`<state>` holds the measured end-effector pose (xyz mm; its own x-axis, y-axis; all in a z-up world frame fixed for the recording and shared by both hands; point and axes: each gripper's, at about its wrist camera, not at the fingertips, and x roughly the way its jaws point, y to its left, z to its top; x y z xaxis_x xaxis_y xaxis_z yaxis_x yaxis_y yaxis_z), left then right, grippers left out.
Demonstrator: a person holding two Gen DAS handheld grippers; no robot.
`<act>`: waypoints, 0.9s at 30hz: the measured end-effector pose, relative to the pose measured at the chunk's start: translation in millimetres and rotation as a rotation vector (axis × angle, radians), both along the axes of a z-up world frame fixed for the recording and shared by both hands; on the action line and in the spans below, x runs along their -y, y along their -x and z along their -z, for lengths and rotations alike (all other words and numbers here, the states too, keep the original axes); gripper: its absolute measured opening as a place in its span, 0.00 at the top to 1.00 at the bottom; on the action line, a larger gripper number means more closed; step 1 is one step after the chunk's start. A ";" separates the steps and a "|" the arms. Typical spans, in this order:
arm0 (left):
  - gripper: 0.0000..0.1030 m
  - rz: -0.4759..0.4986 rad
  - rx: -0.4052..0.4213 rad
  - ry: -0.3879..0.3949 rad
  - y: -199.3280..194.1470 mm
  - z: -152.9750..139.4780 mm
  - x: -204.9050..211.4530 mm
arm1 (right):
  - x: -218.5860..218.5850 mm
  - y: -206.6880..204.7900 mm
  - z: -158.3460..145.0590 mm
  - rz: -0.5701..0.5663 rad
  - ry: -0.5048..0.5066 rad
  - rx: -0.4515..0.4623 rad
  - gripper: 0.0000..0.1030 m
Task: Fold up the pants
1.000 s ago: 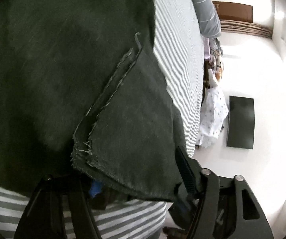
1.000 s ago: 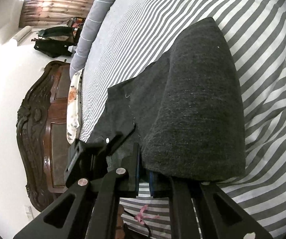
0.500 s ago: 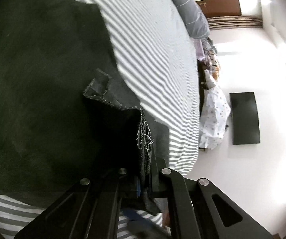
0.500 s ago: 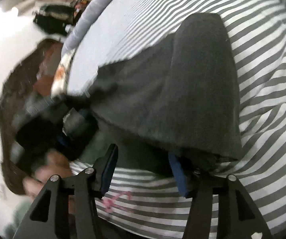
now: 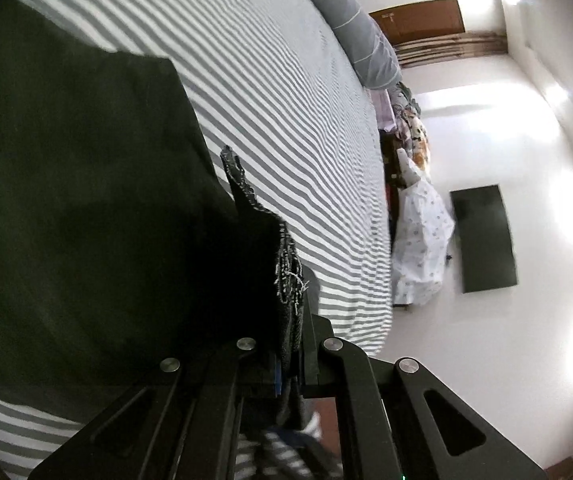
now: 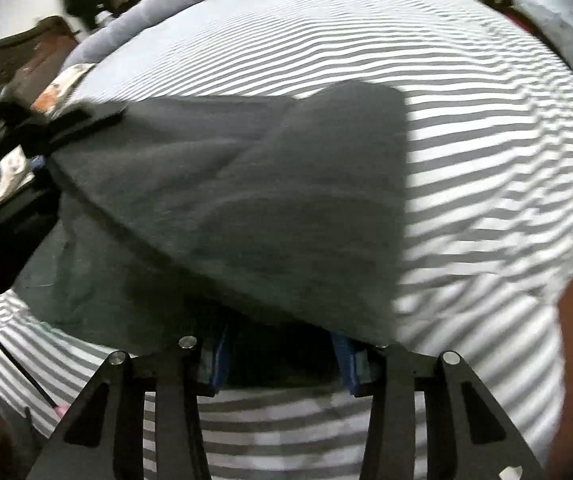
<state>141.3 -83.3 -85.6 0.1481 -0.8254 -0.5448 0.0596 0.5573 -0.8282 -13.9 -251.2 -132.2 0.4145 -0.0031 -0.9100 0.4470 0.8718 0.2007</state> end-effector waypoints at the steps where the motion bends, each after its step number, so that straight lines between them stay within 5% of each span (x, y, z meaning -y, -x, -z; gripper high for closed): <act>1: 0.96 0.008 0.011 -0.013 1.1 1.3 -0.7 | 3.8 2.6 -1.1 0.006 -0.018 -0.005 0.62; 8: 0.96 0.027 -0.004 -0.135 17.0 33.9 -12.2 | 30.3 23.1 12.9 0.076 -0.110 -0.083 0.64; 19: 0.95 0.037 0.049 -0.295 49.6 58.4 -13.3 | 15.7 10.5 16.9 -0.005 -0.065 -0.193 0.67; 21: 0.95 0.039 0.052 -0.312 46.9 59.1 -11.5 | 15.1 7.0 16.1 -0.018 -0.095 -0.211 0.64; 24: 0.93 0.049 0.054 -0.352 46.8 58.6 -10.3 | 19.4 12.2 8.6 -0.033 -0.148 -0.247 0.44; 27: 0.92 0.072 0.046 -0.392 45.4 53.7 -9.0 | 21.1 21.1 -7.5 -0.061 -0.164 -0.246 0.42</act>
<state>96.0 -74.3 -139.3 0.1285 -0.5656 -0.8146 0.1420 0.8234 -0.5494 -35.0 -272.3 -124.7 0.1767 0.1704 -0.9694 0.4476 0.8632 0.2333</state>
